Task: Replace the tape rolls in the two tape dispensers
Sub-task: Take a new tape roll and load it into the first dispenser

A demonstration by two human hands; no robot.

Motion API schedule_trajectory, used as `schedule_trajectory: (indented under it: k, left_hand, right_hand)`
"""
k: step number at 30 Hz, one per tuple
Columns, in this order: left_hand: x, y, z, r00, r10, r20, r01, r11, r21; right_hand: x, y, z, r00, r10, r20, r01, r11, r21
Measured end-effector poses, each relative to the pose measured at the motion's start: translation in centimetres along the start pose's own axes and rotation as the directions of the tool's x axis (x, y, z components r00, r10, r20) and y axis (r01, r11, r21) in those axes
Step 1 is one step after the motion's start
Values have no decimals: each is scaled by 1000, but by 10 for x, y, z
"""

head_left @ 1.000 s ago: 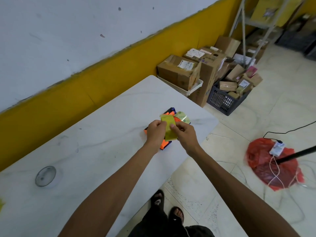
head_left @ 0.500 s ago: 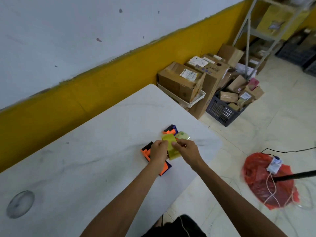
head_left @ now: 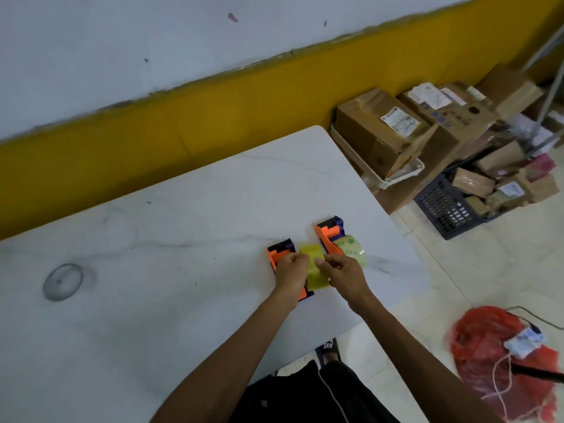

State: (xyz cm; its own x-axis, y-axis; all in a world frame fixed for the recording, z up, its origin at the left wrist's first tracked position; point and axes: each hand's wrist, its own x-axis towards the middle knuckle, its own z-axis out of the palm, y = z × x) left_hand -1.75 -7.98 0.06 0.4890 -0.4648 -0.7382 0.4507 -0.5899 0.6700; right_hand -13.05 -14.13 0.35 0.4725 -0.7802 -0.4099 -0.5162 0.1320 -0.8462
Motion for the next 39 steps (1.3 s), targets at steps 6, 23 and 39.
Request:
schedule_trajectory:
  k: [6,23,39]
  left_hand:
    - [-20,9,14,997,0,-71,3,1000,29]
    - [-51,-25,-14,809,270,-521,-188,960,207]
    - [-41,-42,-20,941,21,-337,-21,1000,4]
  right_hand:
    - [10,8,-18,991,-20,133,11,997,70]
    - [23,8,-24,968,-51,248,45,998,33]
    - [18,12,-17,968,-125,216,148,985,-93]
